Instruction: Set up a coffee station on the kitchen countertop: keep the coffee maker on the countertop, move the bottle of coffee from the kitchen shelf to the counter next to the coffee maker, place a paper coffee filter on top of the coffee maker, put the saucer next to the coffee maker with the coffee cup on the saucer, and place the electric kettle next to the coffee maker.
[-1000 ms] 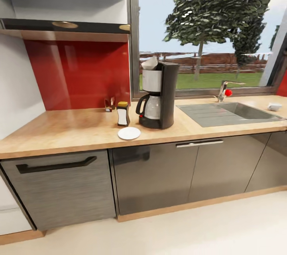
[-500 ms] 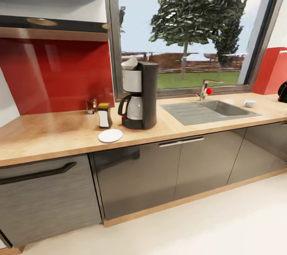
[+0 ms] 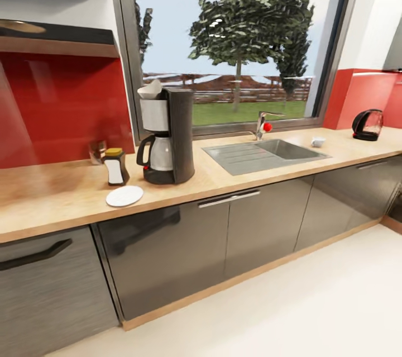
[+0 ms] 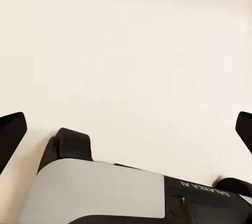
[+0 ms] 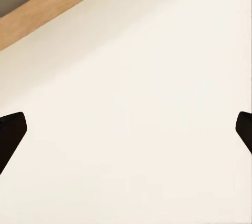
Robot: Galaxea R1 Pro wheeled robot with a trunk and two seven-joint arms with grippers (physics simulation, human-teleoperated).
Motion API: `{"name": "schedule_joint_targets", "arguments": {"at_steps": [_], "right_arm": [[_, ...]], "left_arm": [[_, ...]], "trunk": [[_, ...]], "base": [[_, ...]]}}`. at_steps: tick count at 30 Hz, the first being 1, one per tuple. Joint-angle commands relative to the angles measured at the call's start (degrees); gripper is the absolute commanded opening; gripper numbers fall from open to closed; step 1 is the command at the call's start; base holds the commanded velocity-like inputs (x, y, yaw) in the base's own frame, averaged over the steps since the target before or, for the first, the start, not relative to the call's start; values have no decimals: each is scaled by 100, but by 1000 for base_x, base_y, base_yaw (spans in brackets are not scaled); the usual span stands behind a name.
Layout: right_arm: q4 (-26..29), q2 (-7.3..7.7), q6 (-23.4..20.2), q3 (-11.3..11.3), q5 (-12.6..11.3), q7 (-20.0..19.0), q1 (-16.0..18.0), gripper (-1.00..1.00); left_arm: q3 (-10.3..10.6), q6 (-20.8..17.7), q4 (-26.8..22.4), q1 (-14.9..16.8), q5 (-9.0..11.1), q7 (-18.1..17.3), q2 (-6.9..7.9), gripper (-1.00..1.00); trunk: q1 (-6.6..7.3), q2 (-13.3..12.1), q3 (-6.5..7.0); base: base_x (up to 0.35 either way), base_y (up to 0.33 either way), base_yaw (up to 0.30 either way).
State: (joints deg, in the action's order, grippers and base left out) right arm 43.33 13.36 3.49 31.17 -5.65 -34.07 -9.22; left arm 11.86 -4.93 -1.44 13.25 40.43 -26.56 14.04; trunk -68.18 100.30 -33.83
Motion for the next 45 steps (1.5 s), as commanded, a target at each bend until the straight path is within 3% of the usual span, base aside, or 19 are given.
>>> {"name": "schedule_joint_targets", "arguments": {"at_steps": [1, 25, 45], "right_arm": [[0, 0, -7, 3, -50, -29, -1, 100], [-6, -1, -2, 1, -45, -25, -1, 100], [-211, 0, 12, -13, -41, -28, -1, 100]], "left_arm": [[36, -43, -5, 2, 61, -16, 3, 100], [40, -35, -6, 2, 61, -8, 3, 100], [44, -34, -6, 2, 61, -7, -5, 100]], "trunk": [[0, 2, -3], [0, 2, 2], [0, 2, 2]], "base": [[1, -3, -276], [228, -172, -215], [249, -237, -81]]}}
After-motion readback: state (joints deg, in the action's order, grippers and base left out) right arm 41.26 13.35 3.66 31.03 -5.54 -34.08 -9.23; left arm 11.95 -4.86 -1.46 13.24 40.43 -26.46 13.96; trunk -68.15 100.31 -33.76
